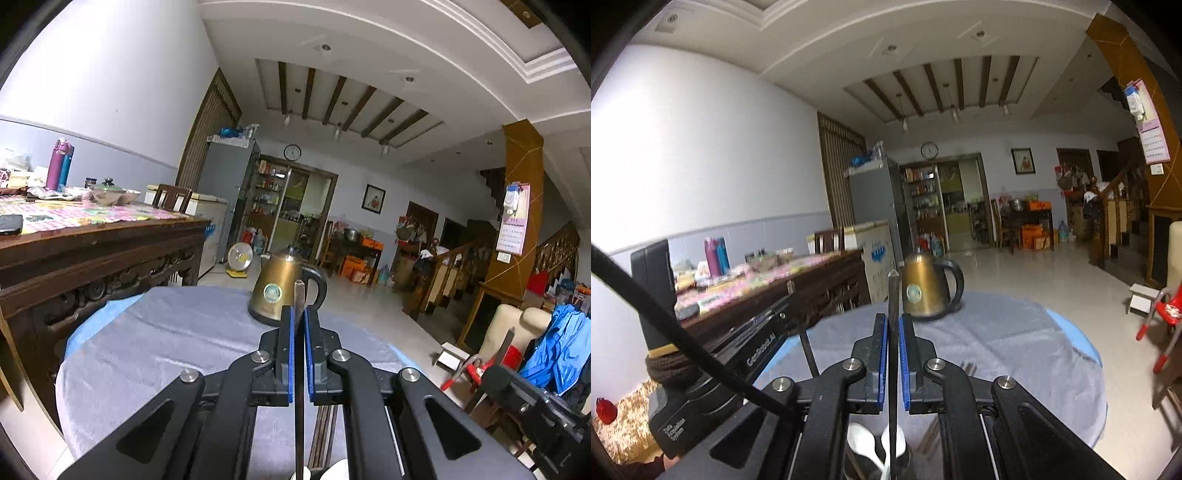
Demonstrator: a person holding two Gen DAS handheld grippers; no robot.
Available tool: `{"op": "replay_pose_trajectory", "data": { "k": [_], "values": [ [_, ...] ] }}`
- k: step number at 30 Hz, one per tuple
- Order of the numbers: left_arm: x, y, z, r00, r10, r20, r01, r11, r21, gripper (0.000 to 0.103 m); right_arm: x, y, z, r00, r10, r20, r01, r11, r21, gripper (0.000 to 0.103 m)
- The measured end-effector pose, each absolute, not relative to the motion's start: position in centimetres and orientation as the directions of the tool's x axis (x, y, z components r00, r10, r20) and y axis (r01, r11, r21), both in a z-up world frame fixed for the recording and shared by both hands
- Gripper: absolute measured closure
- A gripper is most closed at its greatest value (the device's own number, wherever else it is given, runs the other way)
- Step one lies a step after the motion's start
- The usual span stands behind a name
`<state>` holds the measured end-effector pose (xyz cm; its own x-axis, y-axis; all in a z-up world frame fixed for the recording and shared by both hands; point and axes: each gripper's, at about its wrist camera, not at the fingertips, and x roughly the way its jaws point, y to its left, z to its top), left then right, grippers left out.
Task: Organize utensils
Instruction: 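Lift the chopsticks and drop them into the grey cup with both grippers, then move both grippers back down to the remaining chopsticks on the cloth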
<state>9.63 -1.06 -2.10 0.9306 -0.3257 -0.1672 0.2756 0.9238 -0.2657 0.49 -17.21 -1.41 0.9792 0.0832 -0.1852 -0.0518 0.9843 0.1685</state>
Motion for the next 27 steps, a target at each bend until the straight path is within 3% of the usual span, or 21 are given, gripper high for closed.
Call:
{"op": "replay_pose_trajectory", "data": {
  "k": [12, 17, 18, 19, 21, 23, 25, 27],
  "values": [
    [7.8, -0.6, -3.3, 0.905, -0.358, -0.229, 0.301, 0.92, -0.25, 0.098, -0.1, -19.0, -4.8, 0.945, 0.127, -0.301, -0.054, 0.969, 0.24, 0.096],
    [7.1, -0.5, -3.7, 0.873, -0.385, -0.3, 0.319, 0.915, -0.246, 0.097, 0.4, -19.1, -5.0, 0.923, 0.165, -0.348, -0.065, 0.957, 0.281, 0.096],
    [6.8, -0.4, -3.7, 0.868, -0.387, -0.312, 0.324, 0.916, -0.236, 0.088, 0.4, -19.4, -5.1, 0.917, 0.176, -0.358, -0.066, 0.952, 0.3, 0.095],
    [6.4, -0.2, -3.6, 0.87, -0.378, -0.318, 0.322, 0.922, -0.215, 0.065, 0.3, -19.6, -5.1, 0.913, 0.187, -0.363, -0.07, 0.947, 0.313, 0.093],
    [5.4, 0.5, -3.4, 0.884, -0.344, -0.316, 0.3, 0.937, -0.18, 0.032, -0.1, -20.0, -4.9, 0.914, 0.192, -0.357, -0.067, 0.94, 0.333, 0.086],
    [4.4, 1.4, -3.2, 0.897, -0.322, -0.301, 0.283, 0.944, -0.168, 0.032, -0.7, -20.5, -4.4, 0.923, 0.177, -0.341, -0.054, 0.938, 0.342, 0.075],
    [4.0, 2.1, -2.9, 0.903, -0.29, -0.318, 0.259, 0.956, -0.135, 0.028, -1.5, -21.5, -4.2, 0.933, 0.158, -0.322, -0.035, 0.933, 0.358, 0.056],
    [3.9, 2.5, -2.7, 0.9, -0.271, -0.341, 0.243, 0.962, -0.122, 0.024, -2.3, -22.2, -4.1, 0.945, 0.114, -0.307, 0.002, 0.935, 0.356, 0.052]
  ]
}}
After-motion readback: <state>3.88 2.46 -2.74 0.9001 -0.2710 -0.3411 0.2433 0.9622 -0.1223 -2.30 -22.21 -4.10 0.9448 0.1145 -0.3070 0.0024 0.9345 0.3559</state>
